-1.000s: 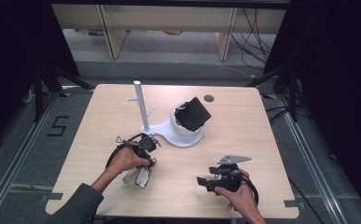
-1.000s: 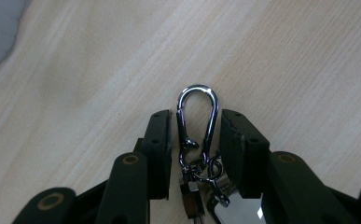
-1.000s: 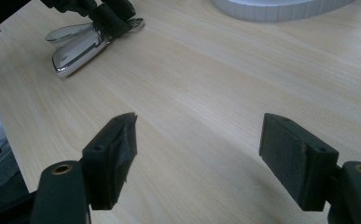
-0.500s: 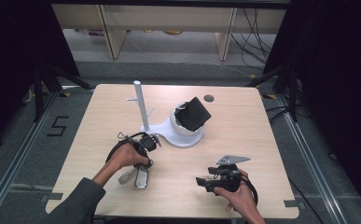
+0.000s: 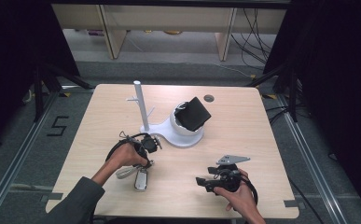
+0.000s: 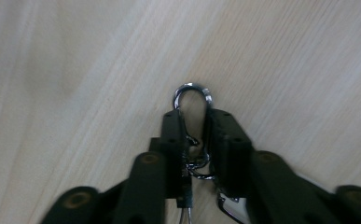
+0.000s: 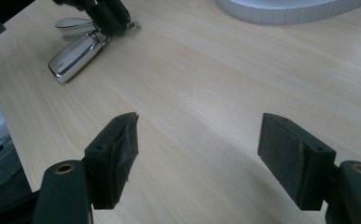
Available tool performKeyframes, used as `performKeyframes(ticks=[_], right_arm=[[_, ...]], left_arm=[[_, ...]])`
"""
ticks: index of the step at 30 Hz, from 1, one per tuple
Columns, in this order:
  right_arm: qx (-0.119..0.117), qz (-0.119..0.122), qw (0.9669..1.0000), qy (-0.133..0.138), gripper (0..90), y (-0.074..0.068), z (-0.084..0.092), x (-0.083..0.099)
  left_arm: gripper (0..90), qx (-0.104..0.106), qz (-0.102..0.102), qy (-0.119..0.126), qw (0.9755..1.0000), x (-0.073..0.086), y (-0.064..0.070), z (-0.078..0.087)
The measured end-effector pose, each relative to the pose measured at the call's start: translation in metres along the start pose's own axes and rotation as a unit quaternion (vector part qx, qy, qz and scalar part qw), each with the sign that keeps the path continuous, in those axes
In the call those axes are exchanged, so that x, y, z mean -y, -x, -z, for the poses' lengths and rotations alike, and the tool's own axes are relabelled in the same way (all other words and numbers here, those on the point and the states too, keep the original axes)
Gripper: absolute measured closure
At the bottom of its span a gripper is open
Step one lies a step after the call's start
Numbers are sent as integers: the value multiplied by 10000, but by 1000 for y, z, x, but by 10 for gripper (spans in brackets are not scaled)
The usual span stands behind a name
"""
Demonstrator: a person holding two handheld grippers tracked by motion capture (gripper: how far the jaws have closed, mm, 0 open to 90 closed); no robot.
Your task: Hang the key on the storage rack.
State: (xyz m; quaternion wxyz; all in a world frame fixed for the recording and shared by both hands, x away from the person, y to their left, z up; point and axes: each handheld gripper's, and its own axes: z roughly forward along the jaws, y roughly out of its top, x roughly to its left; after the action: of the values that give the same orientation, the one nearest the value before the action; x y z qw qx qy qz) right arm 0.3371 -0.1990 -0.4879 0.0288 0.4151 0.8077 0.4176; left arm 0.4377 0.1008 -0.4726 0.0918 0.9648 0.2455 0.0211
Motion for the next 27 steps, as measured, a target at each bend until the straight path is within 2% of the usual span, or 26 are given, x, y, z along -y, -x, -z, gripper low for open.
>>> performKeyframes(ticks=[2,3,4,5,7,10,12,15,19,21,22,23,24,25,26,27], right_arm=[[-8,-89,9999,-54,295,-1,1,1],[-8,-89,9999,-54,295,-1,1,1],[-17,-112,9999,-56,296,-2,1,1],[-35,-10,10000,-4,295,0,0,0],[-47,-8,10000,-34,295,-1,0,1],[-45,-40,10000,-27,296,0,0,0],[-62,11,10000,-22,296,0,0,1],[-76,-22,10000,-14,297,-1,-1,1],[-133,-17,9999,9,299,-1,-2,1],[-145,-30,9999,14,301,-1,-2,1],[-38,24,10000,-22,301,-1,-2,1],[-122,-32,9999,-62,302,-1,-2,1],[-100,-57,9999,-78,303,-1,-1,1],[-100,-57,9999,-78,303,-1,-1,1],[-120,-40,9999,-72,303,-2,-2,1],[-122,26,9999,-63,307,-1,-2,1]], left_arm=[[806,8,-20,-34,10000,1,0,2],[793,8,-20,-34,10000,1,0,2],[793,-21,-38,-140,9999,2,0,0],[767,-31,-15,-121,9999,2,-1,-1],[756,-20,14,-64,10000,3,-2,-1],[727,-26,12,-126,9999,3,-2,-1],[674,-63,-5,-166,9998,3,-2,-2],[662,-77,-22,-172,9998,3,-2,-2],[541,-214,-57,-183,9996,2,-3,-2],[538,-225,-15,-86,9997,2,-3,-1],[527,-262,-17,-145,9996,2,-4,-2],[493,-266,25,-215,9994,2,-4,-3],[479,-83,219,-346,9991,4,-6,-4],[457,-83,219,-346,9991,4,-6,-4],[457,-78,252,-449,9986,4,-7,-4],[495,-22,326,-436,9985,5,-8,-4]])
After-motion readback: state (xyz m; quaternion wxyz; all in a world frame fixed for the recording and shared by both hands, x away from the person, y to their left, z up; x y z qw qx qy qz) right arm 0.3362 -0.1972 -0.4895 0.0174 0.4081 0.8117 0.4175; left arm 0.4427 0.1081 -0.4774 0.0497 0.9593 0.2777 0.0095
